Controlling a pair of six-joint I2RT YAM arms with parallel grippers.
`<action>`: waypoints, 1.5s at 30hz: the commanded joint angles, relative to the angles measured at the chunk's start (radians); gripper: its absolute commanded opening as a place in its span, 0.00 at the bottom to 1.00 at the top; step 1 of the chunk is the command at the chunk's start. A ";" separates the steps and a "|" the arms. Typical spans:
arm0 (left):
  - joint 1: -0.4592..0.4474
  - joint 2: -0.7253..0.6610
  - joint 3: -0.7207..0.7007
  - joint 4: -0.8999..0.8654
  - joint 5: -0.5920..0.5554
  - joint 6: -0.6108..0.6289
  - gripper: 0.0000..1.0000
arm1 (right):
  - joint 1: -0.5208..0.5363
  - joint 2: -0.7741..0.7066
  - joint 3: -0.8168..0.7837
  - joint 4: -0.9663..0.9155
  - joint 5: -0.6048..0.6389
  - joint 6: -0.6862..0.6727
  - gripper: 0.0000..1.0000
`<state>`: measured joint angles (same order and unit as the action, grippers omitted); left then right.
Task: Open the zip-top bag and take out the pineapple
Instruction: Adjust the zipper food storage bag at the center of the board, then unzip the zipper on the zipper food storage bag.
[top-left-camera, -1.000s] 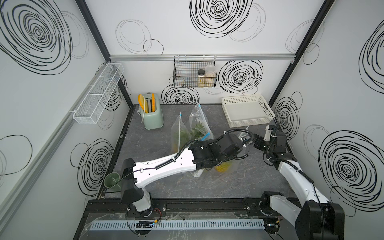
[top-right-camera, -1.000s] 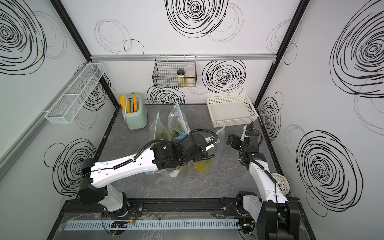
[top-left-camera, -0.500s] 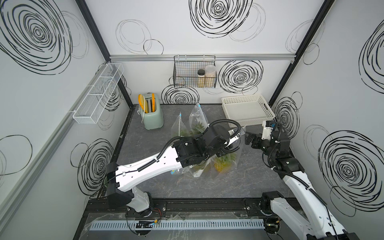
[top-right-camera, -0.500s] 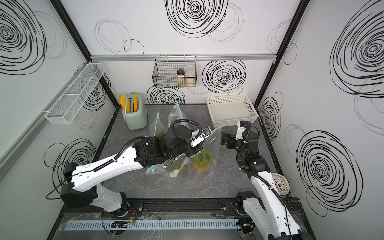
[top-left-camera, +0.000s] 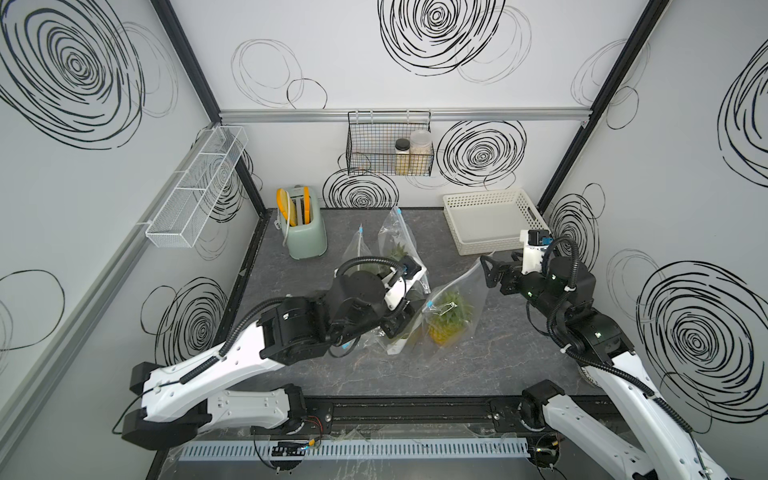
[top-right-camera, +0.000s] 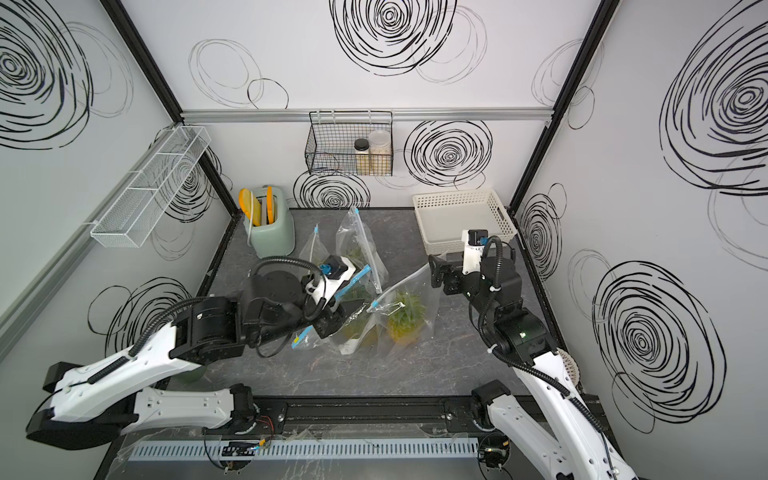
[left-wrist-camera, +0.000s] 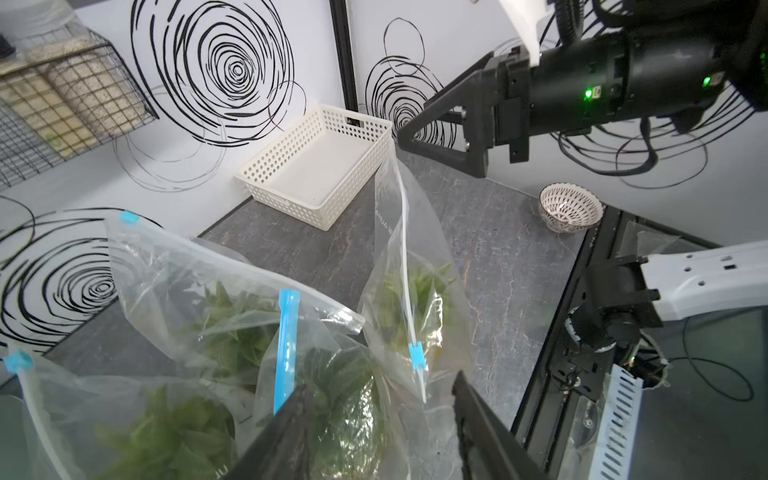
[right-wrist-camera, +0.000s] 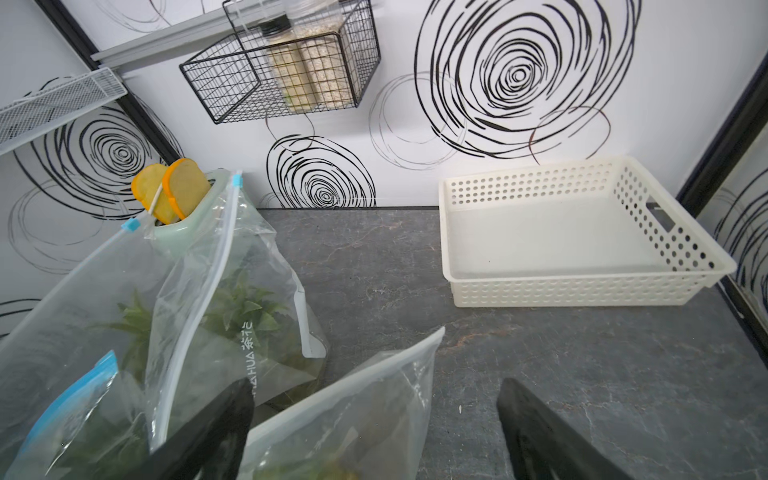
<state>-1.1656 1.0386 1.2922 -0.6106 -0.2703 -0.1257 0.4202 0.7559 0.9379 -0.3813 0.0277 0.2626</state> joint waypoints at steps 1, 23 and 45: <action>-0.016 -0.076 -0.141 0.168 0.004 -0.121 0.55 | 0.040 0.012 0.043 -0.045 -0.022 -0.048 0.90; -0.089 -0.126 -0.437 0.563 -0.084 -0.065 0.44 | 0.300 0.150 0.229 -0.143 -0.018 -0.186 0.67; -0.003 -0.064 -0.467 0.611 0.036 -0.080 0.30 | 0.324 0.175 0.217 -0.125 -0.019 -0.201 0.69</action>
<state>-1.1778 0.9752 0.8288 -0.0566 -0.2485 -0.2020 0.7364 0.9268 1.1500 -0.5159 0.0086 0.0776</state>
